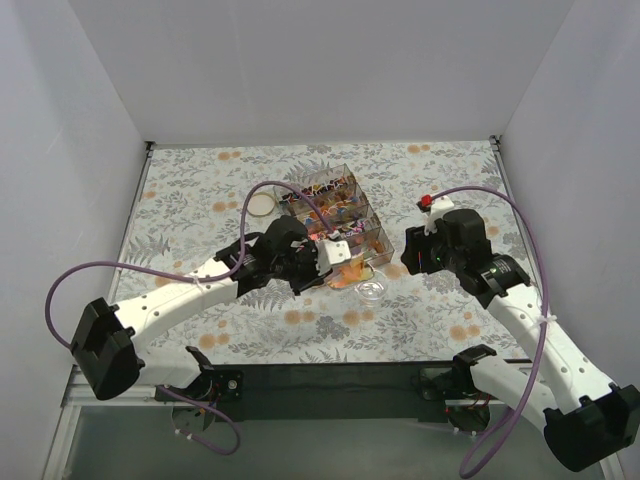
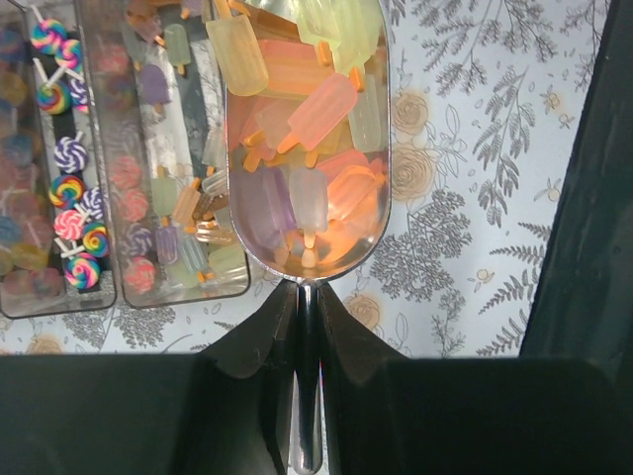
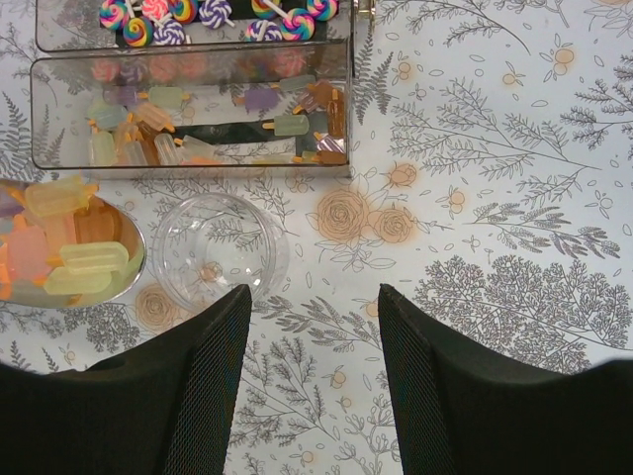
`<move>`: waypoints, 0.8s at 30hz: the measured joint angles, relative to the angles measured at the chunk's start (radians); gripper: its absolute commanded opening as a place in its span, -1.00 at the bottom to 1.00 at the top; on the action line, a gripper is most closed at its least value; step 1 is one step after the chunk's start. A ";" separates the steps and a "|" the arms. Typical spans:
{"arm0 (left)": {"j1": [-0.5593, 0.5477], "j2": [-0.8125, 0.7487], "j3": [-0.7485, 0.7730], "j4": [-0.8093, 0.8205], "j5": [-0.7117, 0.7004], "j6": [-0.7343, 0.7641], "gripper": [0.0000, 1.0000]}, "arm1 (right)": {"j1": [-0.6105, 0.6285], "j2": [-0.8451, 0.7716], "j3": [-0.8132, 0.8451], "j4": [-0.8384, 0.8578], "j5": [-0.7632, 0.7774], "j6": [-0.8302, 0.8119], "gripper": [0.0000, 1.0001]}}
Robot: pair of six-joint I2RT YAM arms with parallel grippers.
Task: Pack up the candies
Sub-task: Place the fake candies in the packing bottle.
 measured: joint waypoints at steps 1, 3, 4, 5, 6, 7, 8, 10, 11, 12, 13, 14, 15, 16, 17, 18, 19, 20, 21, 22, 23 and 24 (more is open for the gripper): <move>-0.008 0.000 0.000 -0.010 -0.002 0.002 -1.00 | 0.000 0.000 -0.003 -0.001 0.000 0.000 0.22; -0.021 0.001 0.000 -0.029 -0.005 0.002 -1.00 | 0.000 0.000 -0.007 -0.005 0.000 0.000 0.22; -0.027 0.003 0.000 -0.039 -0.008 0.002 -1.00 | 0.000 0.000 -0.007 -0.004 0.000 -0.001 0.22; -0.033 0.007 0.000 -0.050 -0.010 0.002 -1.00 | 0.000 0.000 -0.007 -0.003 0.001 -0.002 0.22; -0.039 0.015 0.002 -0.062 -0.013 0.001 -1.00 | 0.000 0.000 -0.007 -0.004 0.003 -0.002 0.22; -0.043 0.026 0.005 -0.074 -0.016 0.001 -1.00 | 0.000 0.000 -0.007 -0.004 0.003 -0.003 0.22; -0.048 0.039 0.010 -0.089 -0.022 0.000 -1.00 | 0.000 0.000 -0.007 -0.004 0.003 -0.003 0.22; -0.055 0.063 0.021 -0.116 -0.037 -0.001 -1.00 | 0.000 -0.002 -0.007 -0.004 0.006 -0.003 0.22; -0.058 0.075 0.028 -0.131 -0.044 -0.002 -1.00 | 0.000 -0.003 -0.007 -0.004 0.007 -0.004 0.21; -0.060 0.084 0.037 -0.148 -0.052 -0.003 -1.00 | 0.000 -0.004 -0.007 -0.004 0.007 -0.005 0.22; -0.063 0.092 0.047 -0.163 -0.060 -0.004 -1.00 | 0.000 -0.006 -0.007 -0.004 0.008 -0.006 0.22; -0.064 0.097 0.060 -0.177 -0.066 -0.005 -1.00 | 0.000 -0.008 -0.007 -0.004 0.008 -0.006 0.22; -0.066 0.103 0.074 -0.189 -0.073 -0.006 -1.00 | 0.000 -0.010 -0.008 -0.004 0.013 -0.007 0.22; -0.068 0.108 0.090 -0.199 -0.080 -0.007 -1.00 | 0.000 -0.011 -0.008 -0.004 0.019 -0.010 0.22; -0.071 0.113 0.104 -0.205 -0.086 -0.008 -1.00 | 0.000 -0.014 -0.011 -0.003 0.021 -0.010 0.22; -0.074 0.118 0.117 -0.209 -0.090 -0.010 -1.00 | 0.000 -0.017 -0.014 -0.003 0.025 -0.011 0.22; -0.077 0.124 0.129 -0.215 -0.094 -0.010 -1.00 | 0.000 -0.019 -0.019 -0.003 0.027 -0.012 0.22; -0.080 0.129 0.138 -0.219 -0.097 -0.010 -1.00 | 0.000 -0.021 -0.022 -0.005 0.030 -0.013 0.22; -0.085 0.135 0.148 -0.225 -0.103 -0.010 -1.00 | 0.000 -0.022 -0.024 -0.005 0.032 -0.015 0.22; -0.089 0.142 0.156 -0.230 -0.107 -0.011 -1.00 | 0.000 -0.023 -0.024 -0.005 0.035 -0.016 0.22; -0.092 0.150 0.163 -0.236 -0.114 -0.011 -1.00 | 0.000 -0.024 -0.025 -0.005 0.037 -0.018 0.22; -0.096 0.158 0.171 -0.241 -0.120 -0.011 -1.00 | 0.000 -0.026 -0.025 -0.005 0.040 -0.019 0.22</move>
